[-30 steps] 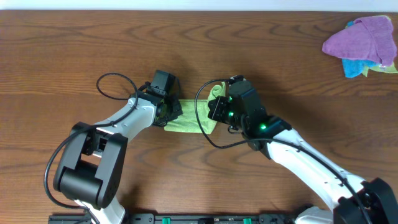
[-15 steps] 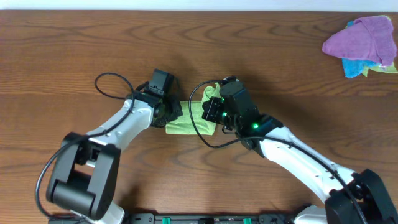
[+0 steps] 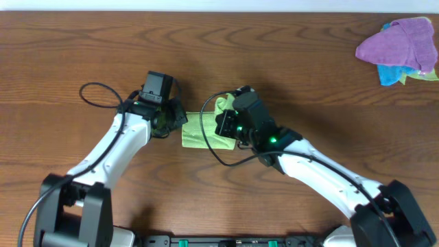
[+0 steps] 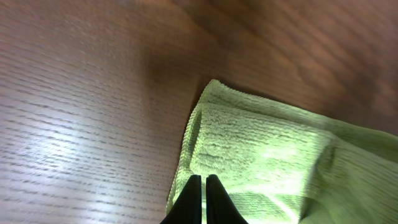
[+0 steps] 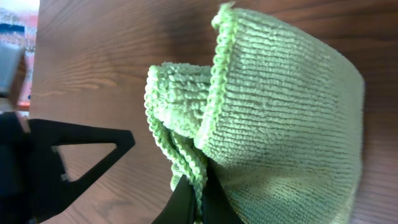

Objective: Fold the cloth
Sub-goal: 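Carry the strip's right end with the right gripper toward the left gripper, then lay the right end onto the left end and open the right gripper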

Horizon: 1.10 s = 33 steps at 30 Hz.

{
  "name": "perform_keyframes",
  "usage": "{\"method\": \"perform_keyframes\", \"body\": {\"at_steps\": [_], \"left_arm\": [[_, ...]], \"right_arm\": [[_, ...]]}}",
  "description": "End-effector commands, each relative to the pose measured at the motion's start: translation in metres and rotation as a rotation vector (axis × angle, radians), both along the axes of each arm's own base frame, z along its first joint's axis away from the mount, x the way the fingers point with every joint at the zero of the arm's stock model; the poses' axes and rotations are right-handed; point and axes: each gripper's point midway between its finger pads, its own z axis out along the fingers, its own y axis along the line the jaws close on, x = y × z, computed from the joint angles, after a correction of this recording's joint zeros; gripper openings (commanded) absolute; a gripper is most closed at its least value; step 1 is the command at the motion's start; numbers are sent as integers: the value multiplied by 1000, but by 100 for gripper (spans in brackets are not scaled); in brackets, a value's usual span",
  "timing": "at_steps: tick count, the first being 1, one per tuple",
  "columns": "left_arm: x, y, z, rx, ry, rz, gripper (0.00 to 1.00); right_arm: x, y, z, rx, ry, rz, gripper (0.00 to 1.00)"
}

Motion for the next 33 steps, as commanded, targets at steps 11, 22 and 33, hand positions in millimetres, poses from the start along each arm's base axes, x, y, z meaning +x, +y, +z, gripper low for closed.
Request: {"method": "perform_keyframes", "body": {"at_steps": [11, 22, 33], "left_arm": [[-9, 46, 43, 13, -60, 81, 6], [-16, 71, 64, 14, -95, 145, 6], [-20, 70, 67, 7, -97, 143, 6]], "right_arm": [[5, 59, -10, -5, 27, 105, 1], [-9, 76, -26, -31, 51, 153, 1], [-13, 79, -31, -39, 57, 167, 1]]}}
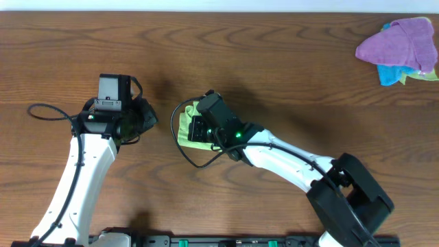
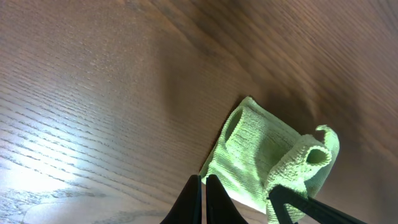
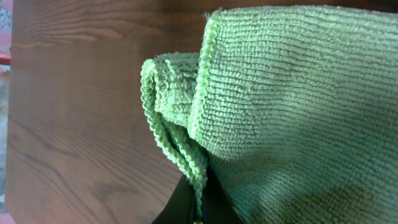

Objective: Fold the cloth
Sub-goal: 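Lay the right end onto the left end and open the right gripper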

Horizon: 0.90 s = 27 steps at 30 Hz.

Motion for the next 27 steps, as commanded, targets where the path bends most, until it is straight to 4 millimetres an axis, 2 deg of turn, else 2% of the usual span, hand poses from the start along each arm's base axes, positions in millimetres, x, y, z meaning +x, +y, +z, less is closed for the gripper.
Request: {"method": "perform_keyframes", "body": {"at_steps": [1, 9, 16, 23, 25, 27], "left_arm": [[0, 1, 6, 3, -18, -9, 6], [-3, -2, 7, -13, -12, -13, 6], [-5, -2, 5, -16, 0, -15, 5], [-5, -2, 5, -16, 1, -16, 6], [-5, -2, 5, -16, 1, -16, 6], [-5, -2, 5, -16, 1, -16, 6]], "right_arm": [[0, 8, 0, 2, -5, 20, 1], [3, 14, -4, 3, -3, 25, 1], [7, 34, -18, -14, 22, 56, 1], [-1, 43, -35, -53, 59, 85, 2], [-3, 43, -37, -57, 59, 90, 6], [-2, 43, -37, -59, 56, 88, 17]]}}
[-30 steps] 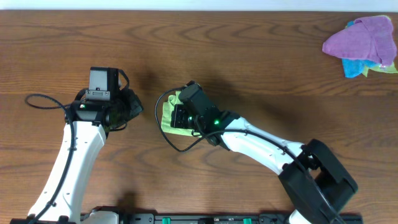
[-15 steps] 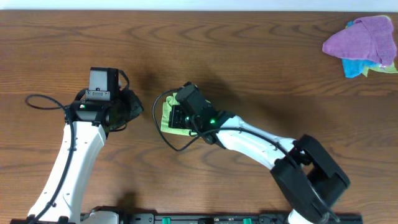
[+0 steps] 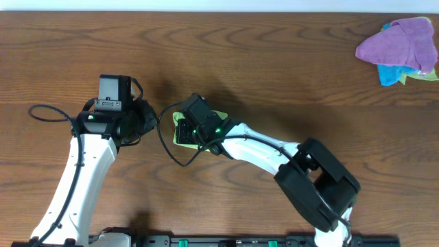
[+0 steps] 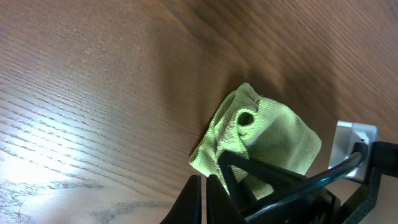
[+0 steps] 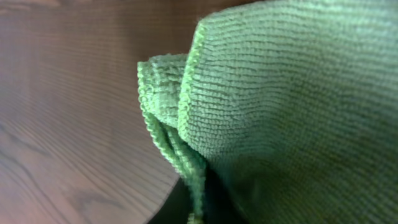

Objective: Fold the cloth
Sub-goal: 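Lay the right end onto the left end and open the right gripper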

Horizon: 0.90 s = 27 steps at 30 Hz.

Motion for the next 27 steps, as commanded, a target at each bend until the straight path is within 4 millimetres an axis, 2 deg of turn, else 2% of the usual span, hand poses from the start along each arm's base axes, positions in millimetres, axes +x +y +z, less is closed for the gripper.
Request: {"method": "perform_keyframes", "body": {"at_steps": [1, 4, 5, 6, 8, 13, 21, 27], "left_arm": [[0, 1, 7, 3, -22, -6, 6], [0, 1, 7, 3, -22, -6, 6], [0, 1, 7, 3, -22, -6, 6], [0, 1, 7, 3, -22, -6, 6], [0, 1, 7, 3, -22, -6, 6], [0, 1, 7, 3, -22, -6, 6], [2, 1, 10, 1, -31, -6, 6], [9, 1, 28, -1, -79, -5, 6]], "right_arm": [[0, 8, 4, 4, -18, 21, 21], [1, 8, 4, 2, -24, 29, 47], [0, 8, 4, 4, -23, 30, 59], [-1, 9, 4, 10, -20, 37, 66], [-4, 14, 7, 34, -10, 58, 72], [-7, 25, 19, 106, 18, 108, 99], [3, 33, 52, 202, 18, 140, 99], [15, 16, 93, 212, -79, 147, 99]]}}
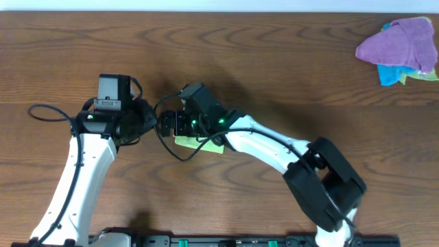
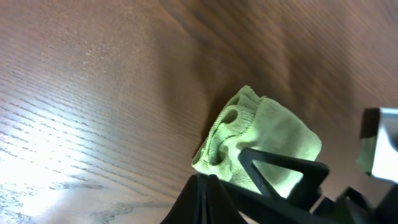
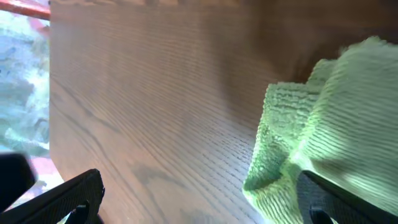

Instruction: Fold the cloth

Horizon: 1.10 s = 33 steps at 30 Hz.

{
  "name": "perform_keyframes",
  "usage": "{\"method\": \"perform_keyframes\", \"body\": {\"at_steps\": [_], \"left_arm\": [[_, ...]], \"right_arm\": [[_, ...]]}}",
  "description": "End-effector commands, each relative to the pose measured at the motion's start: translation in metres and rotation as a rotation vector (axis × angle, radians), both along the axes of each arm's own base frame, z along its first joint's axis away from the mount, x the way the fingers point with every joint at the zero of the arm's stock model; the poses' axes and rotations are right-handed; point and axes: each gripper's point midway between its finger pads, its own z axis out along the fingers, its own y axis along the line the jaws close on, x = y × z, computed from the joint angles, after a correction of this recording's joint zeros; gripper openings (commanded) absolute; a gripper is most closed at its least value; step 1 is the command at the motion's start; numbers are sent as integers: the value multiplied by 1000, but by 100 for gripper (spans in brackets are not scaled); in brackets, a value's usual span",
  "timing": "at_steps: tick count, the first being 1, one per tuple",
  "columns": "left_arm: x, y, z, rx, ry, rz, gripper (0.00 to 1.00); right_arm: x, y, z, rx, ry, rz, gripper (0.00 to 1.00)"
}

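The green cloth [image 1: 206, 145] lies in a small folded bundle at the table's middle; the left wrist view shows its rolled left edge [image 2: 264, 140]. My right gripper [image 1: 170, 124] hangs open just over the cloth's left end, its fingers [image 3: 73, 194] spread wide with nothing between them, and the cloth [image 3: 323, 124] lies by the right finger. My left gripper [image 2: 203, 184] is shut and empty, a short way left of the cloth [image 1: 148, 122].
A heap of purple, blue and yellow cloths [image 1: 403, 42] lies at the far right corner. Cables loop beside both wrists. The brown wooden table [image 1: 288, 55] stretches around the cloth.
My right gripper was shut on the cloth's doubled edge; now it is open and the cloth lies loose on the table. The left arm has not moved.
First my left gripper was shut at the cloth's left edge while the right held a raised edge at the right. Then the left arm stood back to the left and the right held that edge over the cloth's left side. Now the edge is let go.
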Motion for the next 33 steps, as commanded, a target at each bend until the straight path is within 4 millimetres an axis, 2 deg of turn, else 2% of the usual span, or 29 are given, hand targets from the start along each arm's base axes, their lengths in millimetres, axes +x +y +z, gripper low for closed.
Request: {"method": "perform_keyframes", "body": {"at_steps": [1, 4, 10, 13, 19, 22, 29, 33], "left_arm": [[8, 0, 27, -1, -80, -6, 6], [6, 1, 32, -3, -94, -5, 6], [4, 1, 44, -5, -134, -5, 6], [2, 1, 50, -8, -150, -3, 8], [0, 0, 60, -32, -178, 31, 12], [0, -1, 62, -50, -177, 48, 12], [-2, -10, 63, -94, -170, 19, 11], [-6, -12, 61, -102, -153, 14, 11]], "right_arm": [[14, -11, 53, 33, -125, 8, 99], [21, -40, 71, -44, -203, -7, 99], [19, -121, 110, -286, -365, -1, 99], [12, -169, 130, -439, -425, -58, 99], [-19, -243, 165, -610, -471, -179, 99], [-38, -265, 159, -613, -446, -227, 99], [-93, -316, 124, -519, -424, -441, 99], [-111, -341, 112, -460, -459, -575, 99]]}}
